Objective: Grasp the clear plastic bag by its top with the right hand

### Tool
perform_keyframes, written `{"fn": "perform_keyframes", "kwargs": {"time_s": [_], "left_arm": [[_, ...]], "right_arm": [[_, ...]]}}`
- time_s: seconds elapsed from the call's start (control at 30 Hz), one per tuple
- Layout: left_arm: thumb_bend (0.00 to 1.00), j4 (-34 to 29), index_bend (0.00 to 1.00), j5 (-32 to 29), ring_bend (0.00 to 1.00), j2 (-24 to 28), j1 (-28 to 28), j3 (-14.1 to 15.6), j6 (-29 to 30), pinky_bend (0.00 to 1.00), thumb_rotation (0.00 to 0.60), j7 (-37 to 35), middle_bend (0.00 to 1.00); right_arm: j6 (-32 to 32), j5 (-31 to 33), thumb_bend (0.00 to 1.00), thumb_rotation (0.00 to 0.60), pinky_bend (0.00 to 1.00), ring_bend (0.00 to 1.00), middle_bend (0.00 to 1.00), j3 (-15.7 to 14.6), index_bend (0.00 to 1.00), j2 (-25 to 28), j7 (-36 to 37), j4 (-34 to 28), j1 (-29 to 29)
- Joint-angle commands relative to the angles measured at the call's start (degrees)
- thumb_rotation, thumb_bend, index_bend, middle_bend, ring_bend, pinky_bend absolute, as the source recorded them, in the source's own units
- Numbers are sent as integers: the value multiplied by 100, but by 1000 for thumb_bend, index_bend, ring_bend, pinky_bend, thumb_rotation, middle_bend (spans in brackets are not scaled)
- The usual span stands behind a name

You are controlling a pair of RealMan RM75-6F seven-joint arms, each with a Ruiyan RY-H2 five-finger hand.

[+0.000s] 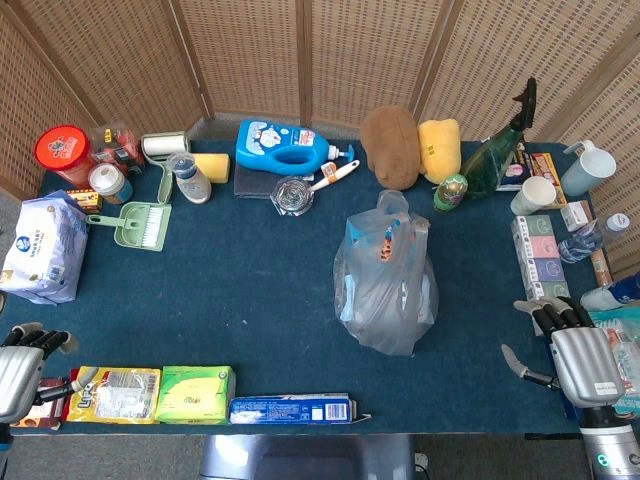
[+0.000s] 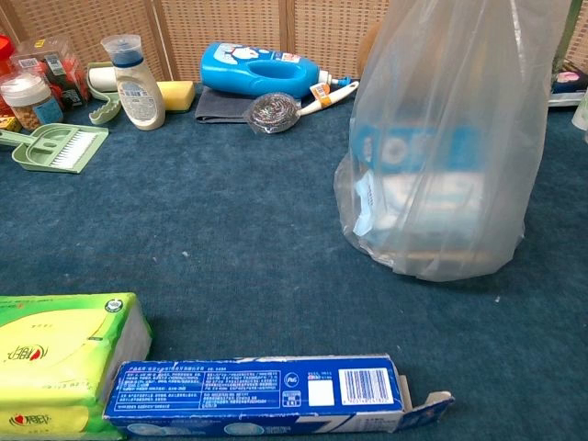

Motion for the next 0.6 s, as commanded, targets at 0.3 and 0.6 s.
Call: {"fn": "perform_keyframes", "kwargs": {"time_s": [0.3,0.6], "left_arm": [[153,58,462,-10,436,-45,35,20,16,237,0,-32,506],[154,128,462,-16,436,-85,18,-5,7,237,0,-108,506]], "right_arm": [[-106,-6,388,200,167,245,328,9,274,58,223,-47,66],[-80,-12,336,200,206,269,330,173,274,66,502,-179,187]]}}
